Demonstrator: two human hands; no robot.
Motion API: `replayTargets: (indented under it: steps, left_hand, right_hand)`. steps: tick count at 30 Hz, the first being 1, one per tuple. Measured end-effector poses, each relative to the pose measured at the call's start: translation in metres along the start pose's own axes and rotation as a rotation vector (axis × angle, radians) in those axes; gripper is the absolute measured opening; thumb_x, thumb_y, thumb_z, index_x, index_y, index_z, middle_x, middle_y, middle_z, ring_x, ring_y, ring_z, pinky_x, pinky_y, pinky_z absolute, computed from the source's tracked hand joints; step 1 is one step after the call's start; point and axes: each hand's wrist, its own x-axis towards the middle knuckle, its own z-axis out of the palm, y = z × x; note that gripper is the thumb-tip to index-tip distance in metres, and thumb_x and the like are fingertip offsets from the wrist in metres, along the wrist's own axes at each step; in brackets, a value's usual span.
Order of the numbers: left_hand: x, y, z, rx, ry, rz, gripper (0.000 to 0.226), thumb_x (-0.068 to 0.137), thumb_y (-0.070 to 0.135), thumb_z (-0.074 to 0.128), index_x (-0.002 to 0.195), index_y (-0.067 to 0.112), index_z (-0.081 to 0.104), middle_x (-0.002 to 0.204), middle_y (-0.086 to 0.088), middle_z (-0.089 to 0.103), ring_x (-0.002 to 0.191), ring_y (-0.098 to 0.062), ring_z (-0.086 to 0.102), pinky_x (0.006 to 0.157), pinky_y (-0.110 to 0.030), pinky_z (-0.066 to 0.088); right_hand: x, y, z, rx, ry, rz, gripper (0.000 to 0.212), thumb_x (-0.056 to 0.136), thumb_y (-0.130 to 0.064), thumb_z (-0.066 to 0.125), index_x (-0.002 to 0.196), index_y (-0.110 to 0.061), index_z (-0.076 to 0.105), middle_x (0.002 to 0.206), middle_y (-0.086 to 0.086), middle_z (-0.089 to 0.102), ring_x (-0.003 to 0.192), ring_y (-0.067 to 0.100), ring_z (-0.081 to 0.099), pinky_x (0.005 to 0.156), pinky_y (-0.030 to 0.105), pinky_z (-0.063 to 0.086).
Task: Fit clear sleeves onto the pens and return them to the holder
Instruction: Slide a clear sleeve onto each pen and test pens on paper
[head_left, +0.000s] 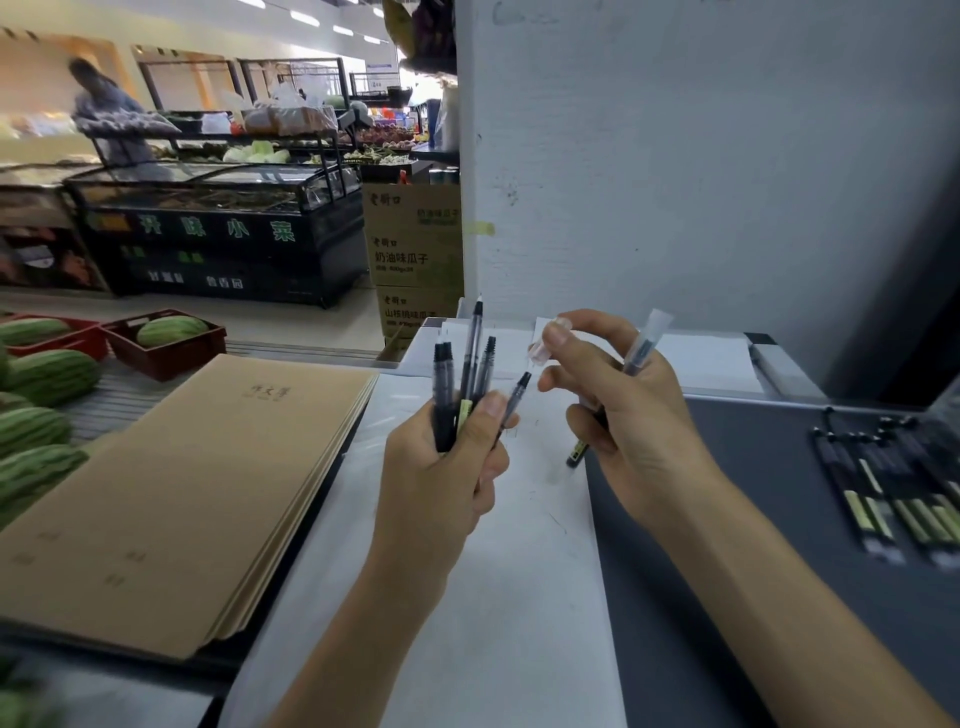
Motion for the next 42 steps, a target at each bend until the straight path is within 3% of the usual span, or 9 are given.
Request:
replayTargets:
  steps: [6, 12, 17, 25, 28, 32, 36, 40, 42]
  left_hand:
    - [0.000, 0.001, 0.000, -0.007, 0.019, -0.019, 0.039, 0.095, 0.040, 0.063, 0.092, 0.002, 0.070, 0.053, 0.001, 0.042, 0.039, -0.008, 0.033, 0.035, -0.017, 0.027]
    - [0.001, -0.001, -0.001, 0.003, 0.050, -0.005, 0.038, 0.101, 0.035, 0.060, 0.094, -0.003, 0.066, 0.052, 0.000, 0.040, 0.038, -0.008, 0.032, 0.035, -0.018, 0.026]
    - [0.001, -0.005, 0.001, 0.037, 0.084, 0.020, 0.036, 0.103, 0.030, 0.061, 0.092, -0.004, 0.062, 0.054, -0.002, 0.040, 0.040, -0.009, 0.032, 0.036, -0.019, 0.025]
    - [0.000, -0.010, 0.002, 0.077, 0.133, 0.026, 0.033, 0.103, 0.033, 0.062, 0.072, 0.021, 0.057, 0.052, 0.001, 0.044, 0.040, -0.012, 0.032, 0.038, -0.019, 0.027]
    - [-0.001, -0.010, 0.002, 0.071, 0.130, 0.026, 0.032, 0.102, 0.033, 0.063, 0.074, 0.020, 0.057, 0.053, 0.002, 0.044, 0.041, -0.011, 0.033, 0.038, -0.018, 0.027]
    - [0.000, -0.005, 0.007, 0.002, 0.111, -0.002, 0.030, 0.103, 0.035, 0.061, 0.077, 0.020, 0.059, 0.054, 0.000, 0.042, 0.040, -0.009, 0.033, 0.037, -0.018, 0.027]
    - [0.002, -0.001, 0.013, -0.097, 0.124, -0.053, 0.028, 0.103, 0.035, 0.059, 0.084, 0.015, 0.060, 0.057, -0.005, 0.048, 0.038, -0.007, 0.039, 0.035, -0.017, 0.029]
    - [-0.002, -0.003, 0.008, -0.118, 0.101, -0.059, 0.031, 0.104, 0.038, 0.057, 0.080, 0.018, 0.059, 0.063, -0.010, 0.055, 0.036, -0.009, 0.040, 0.033, -0.019, 0.028]
    - [-0.003, -0.003, 0.005, -0.094, 0.076, -0.043, 0.034, 0.105, 0.040, 0.054, 0.077, 0.022, 0.060, 0.064, -0.009, 0.057, 0.036, -0.014, 0.039, 0.035, -0.020, 0.029]
  right_hand:
    - [0.000, 0.002, 0.002, -0.125, -0.022, -0.043, 0.025, 0.088, -0.033, 0.080, 0.110, -0.024, 0.073, 0.085, 0.001, 0.077, 0.063, 0.006, 0.063, 0.045, 0.017, 0.039]
    - [-0.001, 0.009, 0.005, -0.286, -0.044, -0.167, 0.020, 0.090, -0.031, 0.080, 0.102, -0.020, 0.070, 0.078, -0.002, 0.077, 0.058, 0.004, 0.066, 0.049, 0.010, 0.044]
    - [-0.002, 0.010, 0.006, -0.248, -0.063, -0.204, 0.016, 0.091, -0.018, 0.080, 0.094, -0.012, 0.065, 0.074, 0.002, 0.075, 0.054, 0.007, 0.063, 0.048, 0.010, 0.042]
    - [-0.002, 0.014, 0.005, -0.262, -0.088, -0.205, 0.018, 0.092, -0.016, 0.078, 0.094, -0.009, 0.061, 0.073, 0.006, 0.073, 0.057, 0.012, 0.061, 0.049, 0.011, 0.042]
    - [-0.004, 0.014, 0.005, -0.289, -0.077, -0.224, 0.017, 0.093, -0.015, 0.078, 0.091, -0.012, 0.061, 0.068, 0.003, 0.071, 0.050, 0.006, 0.059, 0.048, 0.009, 0.041]
    - [-0.009, 0.013, 0.011, -0.294, -0.023, -0.215, 0.016, 0.092, -0.025, 0.079, 0.100, -0.021, 0.065, 0.071, 0.003, 0.073, 0.050, 0.003, 0.059, 0.048, 0.009, 0.042]
    - [-0.012, 0.012, 0.015, -0.221, -0.007, -0.039, 0.029, 0.088, -0.040, 0.080, 0.112, -0.028, 0.071, 0.070, -0.005, 0.072, 0.050, 0.001, 0.056, 0.043, 0.015, 0.039]
    - [-0.011, 0.012, 0.010, -0.300, -0.015, -0.027, 0.011, 0.090, -0.038, 0.077, 0.086, -0.029, 0.082, 0.067, -0.010, 0.070, 0.046, -0.003, 0.054, 0.044, 0.008, 0.039]
    - [-0.013, 0.013, 0.011, -0.359, -0.012, -0.042, 0.017, 0.093, -0.039, 0.075, 0.078, -0.032, 0.081, 0.067, -0.012, 0.070, 0.046, -0.005, 0.054, 0.043, 0.007, 0.038]
